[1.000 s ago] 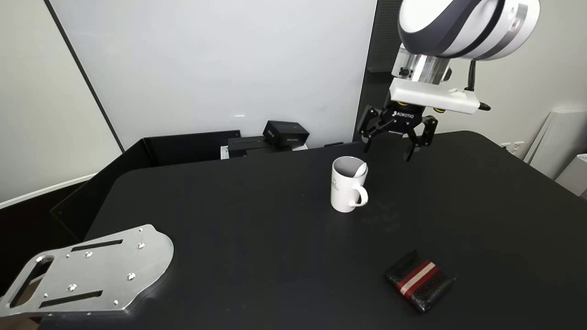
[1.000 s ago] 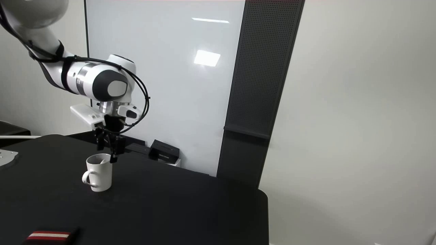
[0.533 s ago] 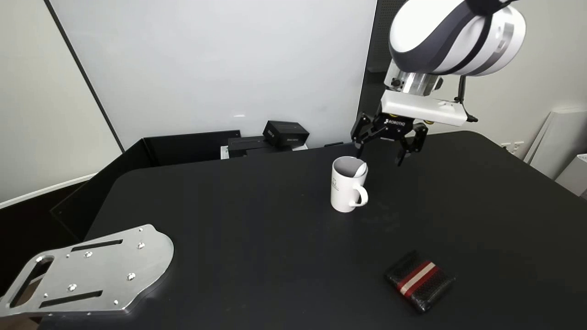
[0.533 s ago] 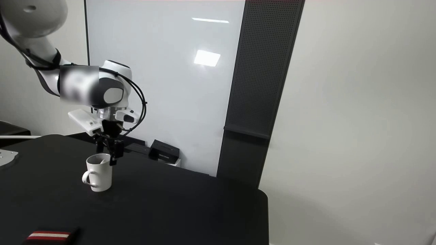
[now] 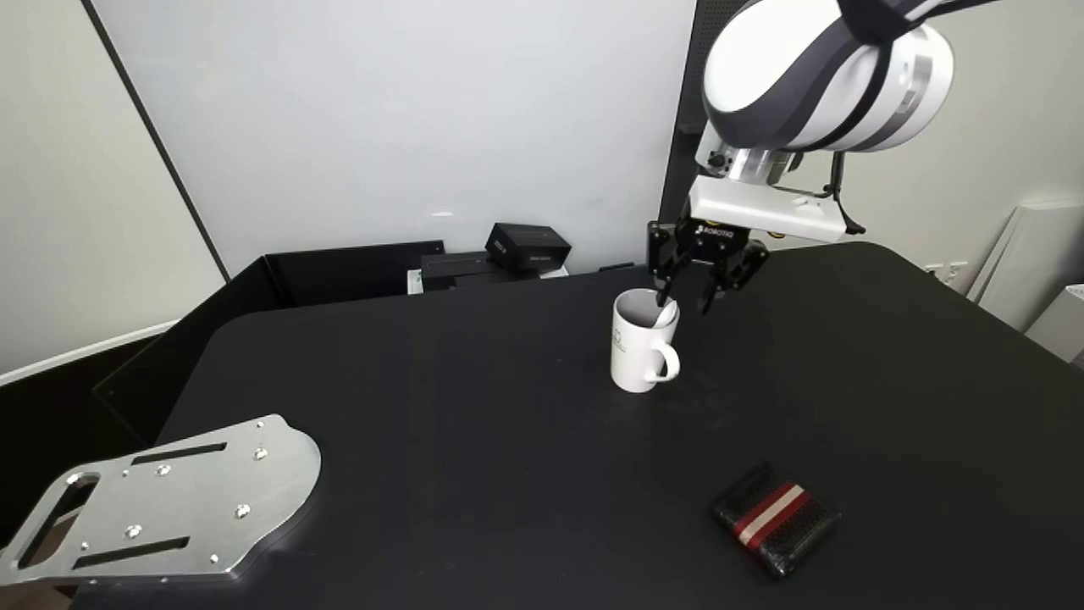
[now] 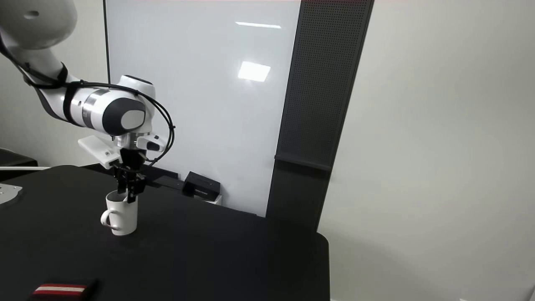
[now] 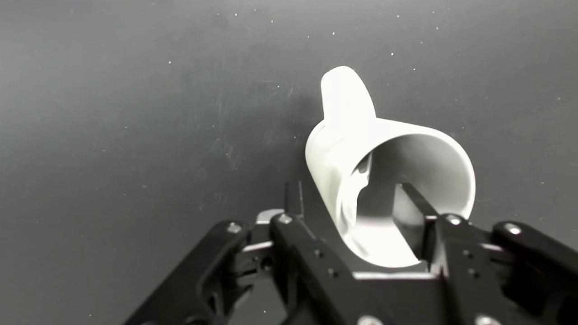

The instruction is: Remove the spoon from the mug, place the spoon back in the mug, remove the spoon from the mug

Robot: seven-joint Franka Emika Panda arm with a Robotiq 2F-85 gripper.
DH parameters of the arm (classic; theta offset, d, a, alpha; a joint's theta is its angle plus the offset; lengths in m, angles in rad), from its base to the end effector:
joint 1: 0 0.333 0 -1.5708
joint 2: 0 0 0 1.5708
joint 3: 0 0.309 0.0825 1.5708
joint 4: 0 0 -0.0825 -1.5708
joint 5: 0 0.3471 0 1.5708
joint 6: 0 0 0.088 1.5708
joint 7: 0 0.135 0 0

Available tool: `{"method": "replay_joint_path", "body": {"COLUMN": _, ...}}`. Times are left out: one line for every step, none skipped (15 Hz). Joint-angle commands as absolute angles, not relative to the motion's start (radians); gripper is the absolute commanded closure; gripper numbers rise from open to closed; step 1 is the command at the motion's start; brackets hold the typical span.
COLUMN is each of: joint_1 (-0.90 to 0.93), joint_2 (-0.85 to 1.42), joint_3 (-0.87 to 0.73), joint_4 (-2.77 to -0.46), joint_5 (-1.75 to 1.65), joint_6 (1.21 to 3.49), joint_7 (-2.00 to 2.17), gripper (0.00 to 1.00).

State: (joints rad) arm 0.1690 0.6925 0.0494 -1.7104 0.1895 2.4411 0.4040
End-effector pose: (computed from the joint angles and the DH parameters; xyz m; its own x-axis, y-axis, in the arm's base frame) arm 0.6334 0.1416 0.1863 0.9429 -0.3308 -0.0390 -0.3327 -0.9302 -0.1549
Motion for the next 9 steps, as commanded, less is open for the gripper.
{"method": "replay_joint_path", "body": {"joint_1": 0.179, "joint_2": 0.690, "joint_3": 0.044, "joint_4": -1.711, "joint_5": 0.188, "joint_6": 2.455, "joint_7": 0.402, "gripper": 0.75}}
{"method": "replay_joint_path", "body": {"joint_1": 0.179, "joint_2": 0.689, "joint_3": 0.043, "joint_4": -1.711, "joint_5": 0.187, "joint_6": 2.455, "joint_7": 0.401, "gripper": 0.81}}
{"method": "replay_joint_path", "body": {"joint_1": 0.180, "joint_2": 0.689, "joint_3": 0.043, "joint_4": -1.710, "joint_5": 0.185, "joint_6": 2.453, "joint_7": 0.399, "gripper": 0.88}}
{"method": "replay_joint_path", "body": {"joint_1": 0.180, "joint_2": 0.689, "joint_3": 0.042, "joint_4": -1.709, "joint_5": 0.184, "joint_6": 2.451, "joint_7": 0.397, "gripper": 0.95}}
{"method": "replay_joint_path", "body": {"joint_1": 0.177, "joint_2": 0.688, "joint_3": 0.043, "joint_4": -1.704, "joint_5": 0.185, "joint_6": 2.444, "joint_7": 0.394, "gripper": 0.99}}
{"method": "replay_joint_path", "body": {"joint_1": 0.177, "joint_2": 0.687, "joint_3": 0.042, "joint_4": -1.701, "joint_5": 0.185, "joint_6": 2.440, "joint_7": 0.396, "gripper": 1.00}}
{"method": "replay_joint_path", "body": {"joint_1": 0.176, "joint_2": 0.684, "joint_3": 0.041, "joint_4": -1.698, "joint_5": 0.186, "joint_6": 2.436, "joint_7": 0.396, "gripper": 1.00}}
{"method": "replay_joint_path", "body": {"joint_1": 0.176, "joint_2": 0.683, "joint_3": 0.039, "joint_4": -1.694, "joint_5": 0.185, "joint_6": 2.431, "joint_7": 0.399, "gripper": 1.00}}
{"method": "replay_joint_path", "body": {"joint_1": 0.176, "joint_2": 0.681, "joint_3": 0.036, "joint_4": -1.688, "joint_5": 0.184, "joint_6": 2.425, "joint_7": 0.401, "gripper": 1.00}}
